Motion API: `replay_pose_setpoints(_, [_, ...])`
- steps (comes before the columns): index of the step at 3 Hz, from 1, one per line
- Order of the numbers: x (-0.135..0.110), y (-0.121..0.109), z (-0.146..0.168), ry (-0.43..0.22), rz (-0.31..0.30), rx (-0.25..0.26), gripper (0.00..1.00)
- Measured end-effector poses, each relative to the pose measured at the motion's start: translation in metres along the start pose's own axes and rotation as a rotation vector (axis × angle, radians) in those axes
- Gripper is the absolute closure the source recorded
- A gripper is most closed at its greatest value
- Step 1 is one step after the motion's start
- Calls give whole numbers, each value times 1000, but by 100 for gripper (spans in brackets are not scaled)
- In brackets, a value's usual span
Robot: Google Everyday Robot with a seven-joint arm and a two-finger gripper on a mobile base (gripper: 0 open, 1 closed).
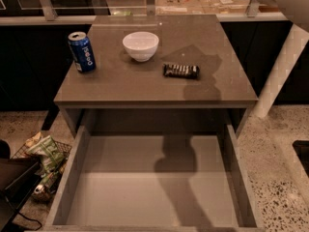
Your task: Place blue chip bag into top drawer
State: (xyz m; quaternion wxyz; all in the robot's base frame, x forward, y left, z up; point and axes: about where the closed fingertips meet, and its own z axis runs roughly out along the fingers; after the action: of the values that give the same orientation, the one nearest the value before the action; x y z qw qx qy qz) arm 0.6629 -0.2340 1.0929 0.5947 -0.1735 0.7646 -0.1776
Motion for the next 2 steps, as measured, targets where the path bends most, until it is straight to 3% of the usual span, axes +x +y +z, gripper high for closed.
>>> replay_pose_setpoints(1, [10,12,-42,-48,-1,-38,100])
replay_pose_setpoints(2, [36,26,-85,-87,3,-76,100])
